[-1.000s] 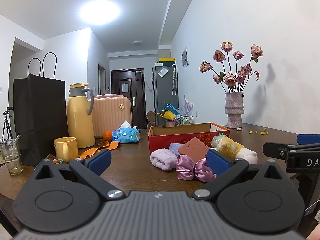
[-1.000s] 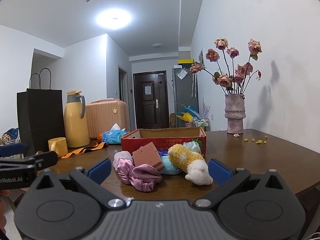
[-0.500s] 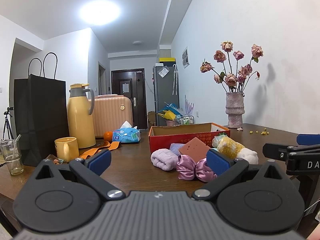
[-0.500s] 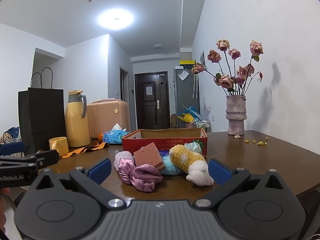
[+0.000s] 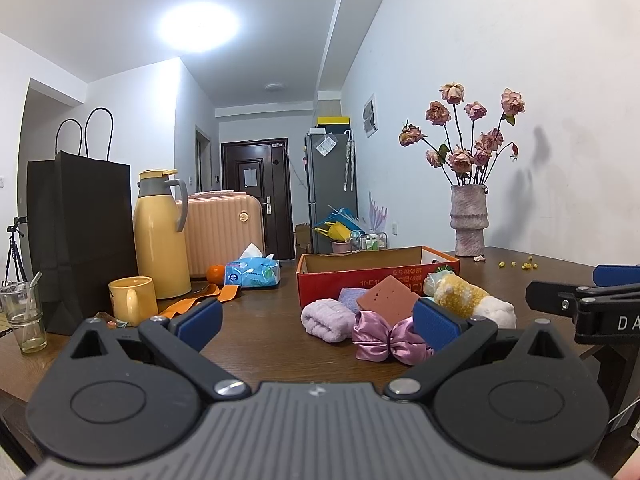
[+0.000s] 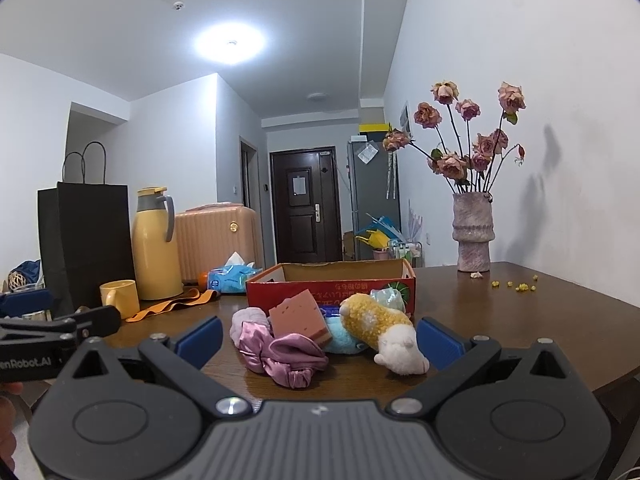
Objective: Organize soft objects
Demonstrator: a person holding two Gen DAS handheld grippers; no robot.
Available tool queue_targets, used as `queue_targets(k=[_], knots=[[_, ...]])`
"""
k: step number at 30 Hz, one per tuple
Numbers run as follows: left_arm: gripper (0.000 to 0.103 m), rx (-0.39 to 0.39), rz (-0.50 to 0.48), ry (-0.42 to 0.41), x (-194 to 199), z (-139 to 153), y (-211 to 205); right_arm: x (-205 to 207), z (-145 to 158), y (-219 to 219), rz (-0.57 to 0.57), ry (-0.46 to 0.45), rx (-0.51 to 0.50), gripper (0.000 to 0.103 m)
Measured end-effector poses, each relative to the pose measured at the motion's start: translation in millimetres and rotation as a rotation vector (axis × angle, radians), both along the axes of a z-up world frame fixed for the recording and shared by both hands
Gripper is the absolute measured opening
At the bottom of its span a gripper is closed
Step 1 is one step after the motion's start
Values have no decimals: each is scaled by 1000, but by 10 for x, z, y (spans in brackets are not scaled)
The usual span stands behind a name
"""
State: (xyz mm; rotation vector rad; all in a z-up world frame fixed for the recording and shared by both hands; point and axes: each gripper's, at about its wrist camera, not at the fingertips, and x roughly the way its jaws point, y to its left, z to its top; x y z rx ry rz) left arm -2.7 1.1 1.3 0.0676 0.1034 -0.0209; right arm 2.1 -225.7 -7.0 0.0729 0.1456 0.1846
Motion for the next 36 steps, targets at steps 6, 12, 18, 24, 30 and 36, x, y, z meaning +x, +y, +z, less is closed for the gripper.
queue_targets(k=[6, 12, 18, 24, 30, 36], knots=[[103, 2, -1, -4, -6, -2, 8, -9, 0, 17, 1, -3, -4, 103], [103, 5, 1, 0, 1, -8, 8, -5, -7, 0, -9, -2, 2, 103], [103, 8, 9, 36, 140, -66, 35, 55, -55, -6, -22, 13, 0, 103], [103, 19, 15, 69, 430, -130, 68, 283, -144, -20, -55, 60, 5, 103], [103, -29, -40, 151, 851, -184, 108, 563, -235, 1, -41, 144, 6, 103], [83, -65, -119, 186, 1388, -190, 71, 1004, -298, 5, 23, 225, 53, 94]])
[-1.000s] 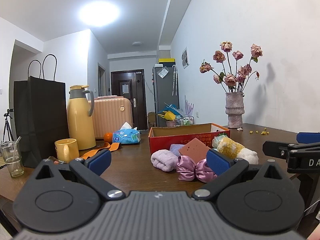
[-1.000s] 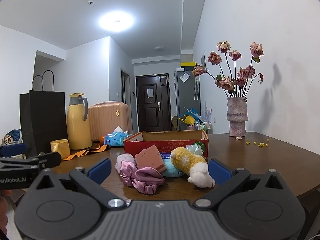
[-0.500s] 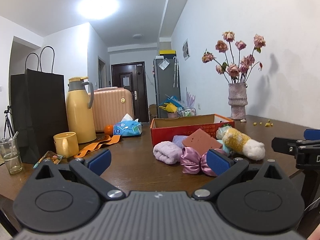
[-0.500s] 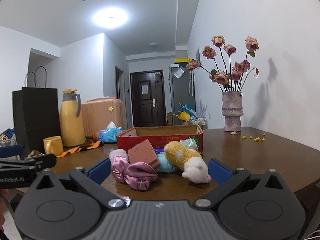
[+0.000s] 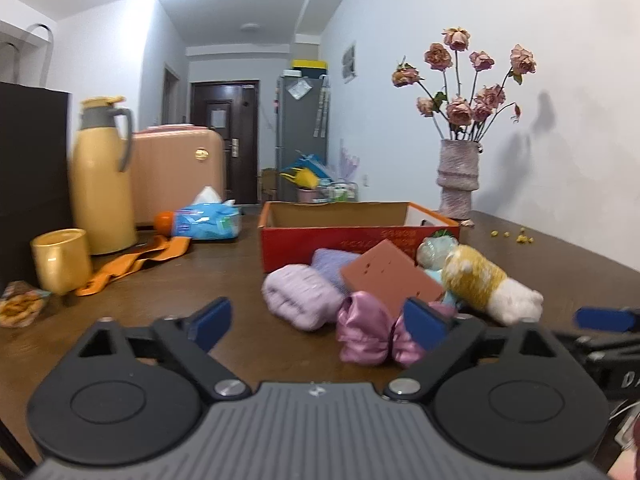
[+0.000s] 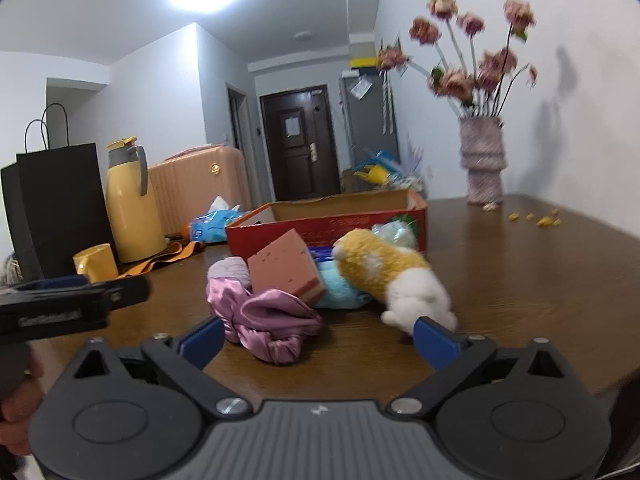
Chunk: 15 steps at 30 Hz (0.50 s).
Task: Organize soft objects
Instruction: 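Reach the left gripper to the pink satin scrunchie and close on it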
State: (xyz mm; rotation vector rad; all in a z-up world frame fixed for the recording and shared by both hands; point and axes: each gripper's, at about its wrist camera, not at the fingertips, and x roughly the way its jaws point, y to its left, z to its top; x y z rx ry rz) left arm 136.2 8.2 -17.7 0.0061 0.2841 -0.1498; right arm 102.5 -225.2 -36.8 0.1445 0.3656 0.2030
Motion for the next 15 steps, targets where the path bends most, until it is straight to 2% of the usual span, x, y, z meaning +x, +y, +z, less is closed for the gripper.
queue_targets(k=[1, 2, 6, 9, 11, 13, 15], knots=[[72, -8, -11, 15, 98, -1, -25, 89, -7, 12, 7, 19, 6, 91], [70, -29, -27, 46, 236, -8, -30, 190, -13, 34, 15, 39, 9, 85], [67, -112, -72, 144, 658, -91, -55, 535, -63, 121, 42, 80, 24, 75], [49, -114, -116, 173, 824, -169, -87, 755, -115, 159, 59, 110, 53, 72], [33, -114, -90, 214, 906, -260, -65, 889, -199, 180, 71, 154, 71, 71], [21, -163, -71, 253, 937, -345, 17, 1000, -313, 200, 81, 203, 82, 65], [17, -223, -80, 259, 895, -402, 107, 1035, -376, 205, 99, 200, 111, 53]])
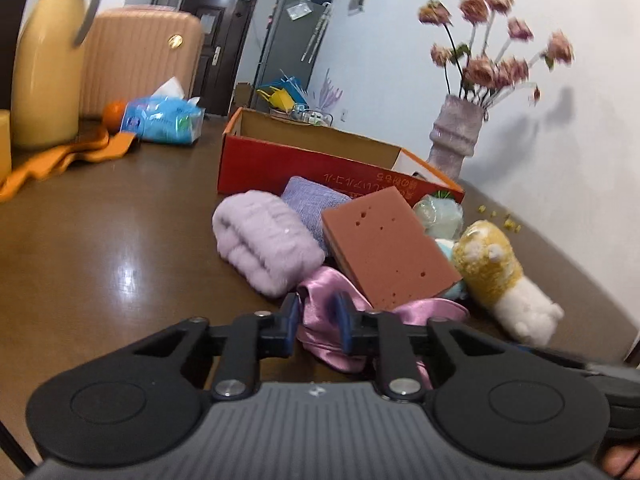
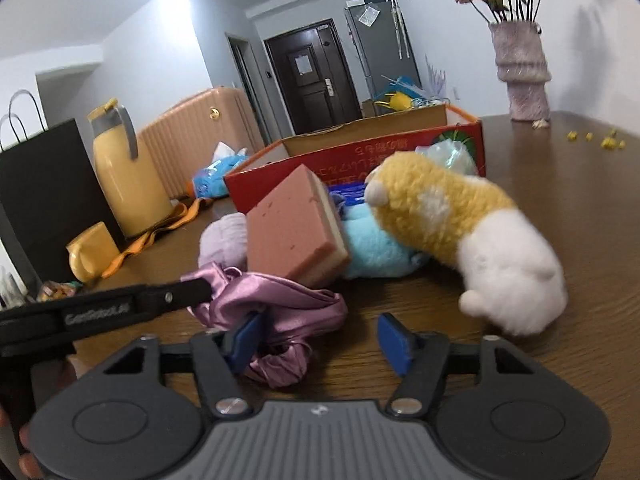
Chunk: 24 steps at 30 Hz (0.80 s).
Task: Organize soft objects
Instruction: 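Reach the left gripper to the pink satin scrunchie and close on it, then carry the scrunchie with the left gripper into the box and release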
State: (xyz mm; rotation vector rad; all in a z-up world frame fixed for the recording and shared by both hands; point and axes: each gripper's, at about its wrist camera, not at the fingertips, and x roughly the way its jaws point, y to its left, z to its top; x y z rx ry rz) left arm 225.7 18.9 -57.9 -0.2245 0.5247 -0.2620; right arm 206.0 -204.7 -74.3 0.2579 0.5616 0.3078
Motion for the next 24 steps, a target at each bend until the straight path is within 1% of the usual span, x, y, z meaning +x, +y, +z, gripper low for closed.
queue_targets(k=[1, 2, 3, 4, 5, 6, 8, 12, 14, 17, 19, 21, 22, 24], knots=[[15, -11, -4, -2, -24, -10, 27, -2, -10, 16, 12, -7, 1, 48], [12, -13, -6, -6, -47, -15, 40, 10, -17, 36, 25, -12, 0, 37], [11, -11, -13, -10, -74, -17, 35, 20, -28, 60, 39, -13, 0, 24], [8, -11, -20, -11, -99, -3, 23, 30, -34, 78, 55, -10, 1, 17], [7, -9, -24, -14, -135, 15, 20, 27, -21, 113, 71, -10, -7, 12], [6, -13, -34, -21, -181, 44, 28, 4, 2, 148, 74, -17, -32, 10], [5, -25, -57, -36, -271, 122, 47, -70, 78, 200, 100, -31, -57, 8], [5, -91, -94, -89, -429, 343, 165, -279, 271, 103, 138, -85, -2, 7], [5, -106, -95, -85, -377, 484, 167, -317, 397, 61, 134, -110, 20, 7], [5, -142, -118, -134, -204, 762, 163, -238, 675, 24, 134, -179, 26, 6], [5, -150, -124, -166, 15, 936, 160, -48, 873, 12, 151, -227, 14, 6], [5, -172, -118, -203, 340, 1088, 164, 266, 1035, 16, 166, -256, 2, 6], [5, -180, -117, -204, 550, 1145, 159, 482, 1092, 20, 168, -251, 1, 6], [5, -155, -107, -159, 976, 1235, 109, 942, 1192, 6, 166, -202, 26, 6]])
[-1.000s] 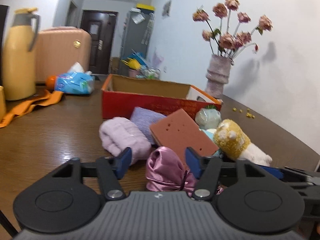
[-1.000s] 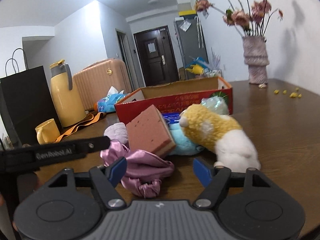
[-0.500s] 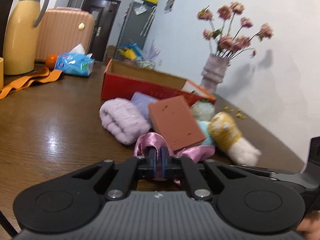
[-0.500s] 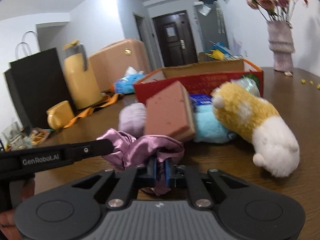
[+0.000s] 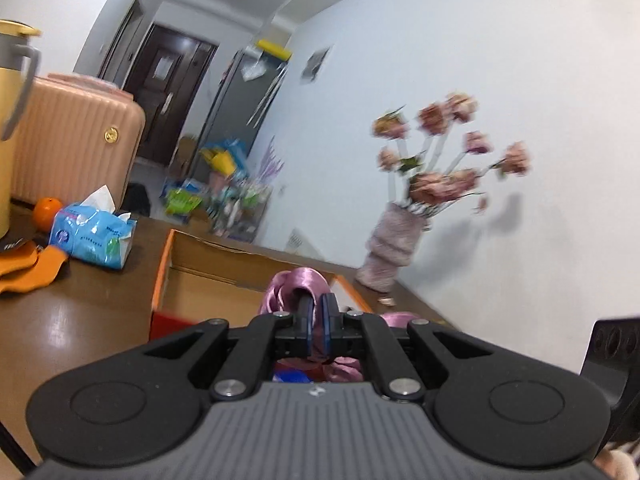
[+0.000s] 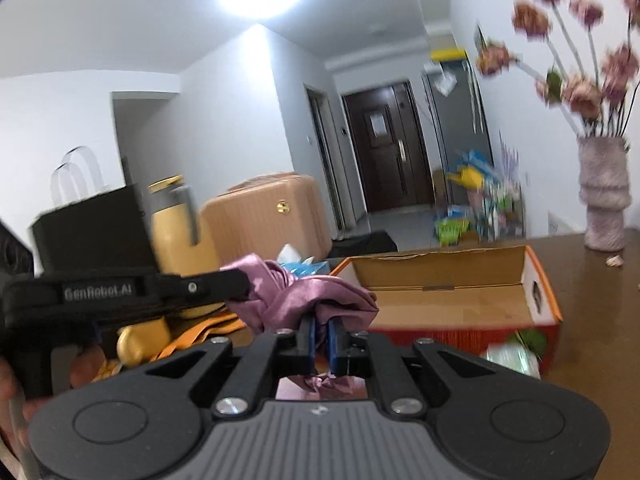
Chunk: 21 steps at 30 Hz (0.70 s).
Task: Organize soft objects
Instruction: 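Carry the scrunchie with the left gripper into the box and release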
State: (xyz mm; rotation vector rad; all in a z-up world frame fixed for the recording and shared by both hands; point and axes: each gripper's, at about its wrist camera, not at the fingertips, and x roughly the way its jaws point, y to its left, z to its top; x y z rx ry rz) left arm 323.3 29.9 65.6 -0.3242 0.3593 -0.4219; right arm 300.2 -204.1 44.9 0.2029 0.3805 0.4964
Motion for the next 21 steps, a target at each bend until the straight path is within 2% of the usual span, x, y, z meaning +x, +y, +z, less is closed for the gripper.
queue_targets(k=[3, 6, 10, 12, 14, 16, 19, 20, 21], knots=[[5, 75, 30, 76, 732, 136, -87, 822, 129, 10, 15, 96, 26, 5], [5, 114, 79, 126, 1438, 129, -118, 1683, 155, 83, 21, 206, 28, 5], [5, 199, 136, 230, 2336, -125, -123, 2700, -40, 267, 5, 376, 1, 5], [6, 256, 158, 282, 2633, -300, -150, 3098, -238, 363, -6, 458, -20, 5], [7, 264, 155, 321, 2820, -449, -142, 3379, -421, 458, -25, 517, -44, 5], [7, 288, 148, 314, 2880, -534, -119, 3532, -549, 510, -52, 531, -73, 8], [10, 322, 141, 311, 2904, -560, -79, 3641, -673, 513, -83, 569, -90, 25], [11, 322, 144, 307, 2881, -543, -41, 3638, -670, 490, -77, 579, -83, 35], [12, 325, 143, 300, 2845, -511, -12, 3573, -647, 460, -77, 564, -72, 38]])
